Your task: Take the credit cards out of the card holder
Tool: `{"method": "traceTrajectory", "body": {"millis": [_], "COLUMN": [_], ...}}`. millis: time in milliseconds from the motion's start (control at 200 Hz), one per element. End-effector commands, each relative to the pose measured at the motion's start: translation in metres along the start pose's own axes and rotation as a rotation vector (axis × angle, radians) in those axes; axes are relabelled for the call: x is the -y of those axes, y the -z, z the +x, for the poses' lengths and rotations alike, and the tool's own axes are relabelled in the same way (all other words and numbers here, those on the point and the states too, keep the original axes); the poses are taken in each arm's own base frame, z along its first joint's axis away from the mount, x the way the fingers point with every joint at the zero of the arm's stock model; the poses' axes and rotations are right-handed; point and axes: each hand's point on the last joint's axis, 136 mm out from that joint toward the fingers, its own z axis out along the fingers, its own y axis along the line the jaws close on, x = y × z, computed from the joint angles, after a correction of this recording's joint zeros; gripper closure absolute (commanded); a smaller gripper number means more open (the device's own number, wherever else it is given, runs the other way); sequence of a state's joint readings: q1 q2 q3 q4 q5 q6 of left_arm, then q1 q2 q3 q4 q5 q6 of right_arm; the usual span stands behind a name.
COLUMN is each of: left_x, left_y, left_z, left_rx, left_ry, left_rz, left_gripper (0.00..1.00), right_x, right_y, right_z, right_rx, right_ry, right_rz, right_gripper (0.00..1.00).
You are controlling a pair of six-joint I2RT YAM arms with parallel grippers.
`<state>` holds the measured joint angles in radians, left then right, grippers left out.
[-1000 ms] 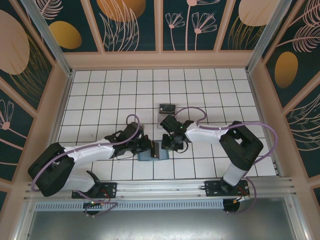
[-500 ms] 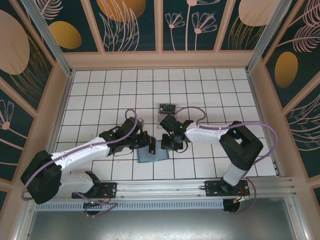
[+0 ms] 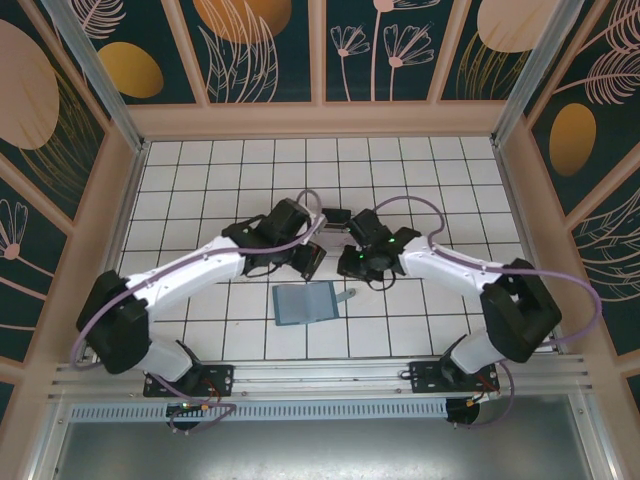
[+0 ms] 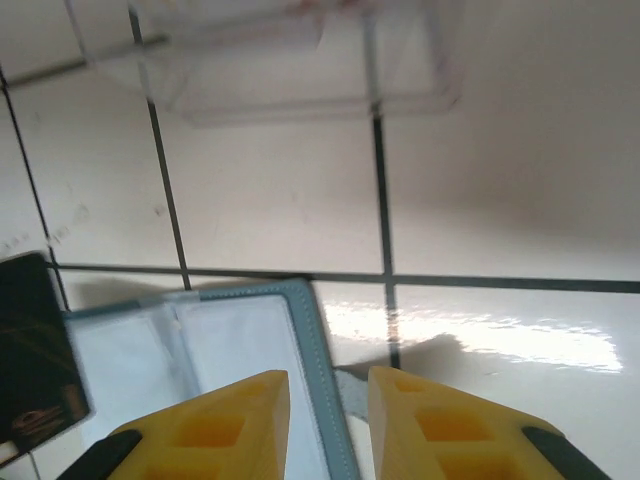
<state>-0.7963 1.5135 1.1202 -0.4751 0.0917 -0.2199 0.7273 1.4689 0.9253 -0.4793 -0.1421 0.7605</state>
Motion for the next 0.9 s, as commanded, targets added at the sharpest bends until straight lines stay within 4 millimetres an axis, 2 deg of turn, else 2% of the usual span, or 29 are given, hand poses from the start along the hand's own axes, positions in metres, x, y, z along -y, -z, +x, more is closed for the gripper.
{"method": "traceTrajectory", "body": {"millis": [0, 100, 145, 170, 275, 370, 385, 470, 641, 761, 896], "left_x": [-0.018, -0.022, -0.018, -0.019, -0.01, -0.005, -0.005, -0.006, -0.006, -0.012, -0.014], "left_y": [-0.012, -0.02, -0.017, -0.025, -0.023, -0.023, -0.025, -0.031, -0.047, -0.059, -0.073], "left_z": [0.004, -0.015, -0.028, -0.028, -0.052, -0.065, -0.066, -0.073, -0.094, -0.112, -0.123], "left_rx": [-0.136, -0.144, -0.117, -0.136, -0.091, -0.084, -0.087, -0.111, -0.148, -0.152, -0.156], "left_ry": [-0.289, -0.441, -0.511, -0.548, -0.699, -0.819, -0.834, -0.915, -0.978, -0.973, -0.995], "left_rz": [-0.087, -0.113, -0.11, -0.102, -0.079, -0.064, -0.063, -0.069, -0.063, -0.08, -0.086], "left_gripper": [1.0, 1.0, 1.0, 1.0, 1.0, 1.0, 1.0, 1.0, 1.0, 1.0, 1.0], "right_x": [0.026, 0.038, 0.044, 0.047, 0.059, 0.06, 0.066, 0.071, 0.075, 0.074, 0.075], "right_y": [0.018, 0.031, 0.036, 0.039, 0.05, 0.057, 0.059, 0.066, 0.074, 0.072, 0.072], "right_z": [-0.006, -0.014, -0.015, -0.017, -0.021, -0.019, -0.023, -0.025, -0.025, -0.021, -0.018], "right_rx": [0.043, 0.082, 0.095, 0.104, 0.136, 0.15, 0.16, 0.176, 0.197, 0.194, 0.193], "right_ry": [-0.008, -0.033, -0.046, -0.052, -0.082, -0.08, -0.103, -0.114, -0.136, -0.154, -0.163], "right_rz": [0.053, 0.053, 0.059, 0.06, 0.061, 0.046, 0.052, 0.054, 0.046, 0.02, 0.017], "right_gripper": [0.72, 0.72, 0.72, 0.72, 0.72, 0.72, 0.72, 0.72, 0.72, 0.73, 0.73]}}
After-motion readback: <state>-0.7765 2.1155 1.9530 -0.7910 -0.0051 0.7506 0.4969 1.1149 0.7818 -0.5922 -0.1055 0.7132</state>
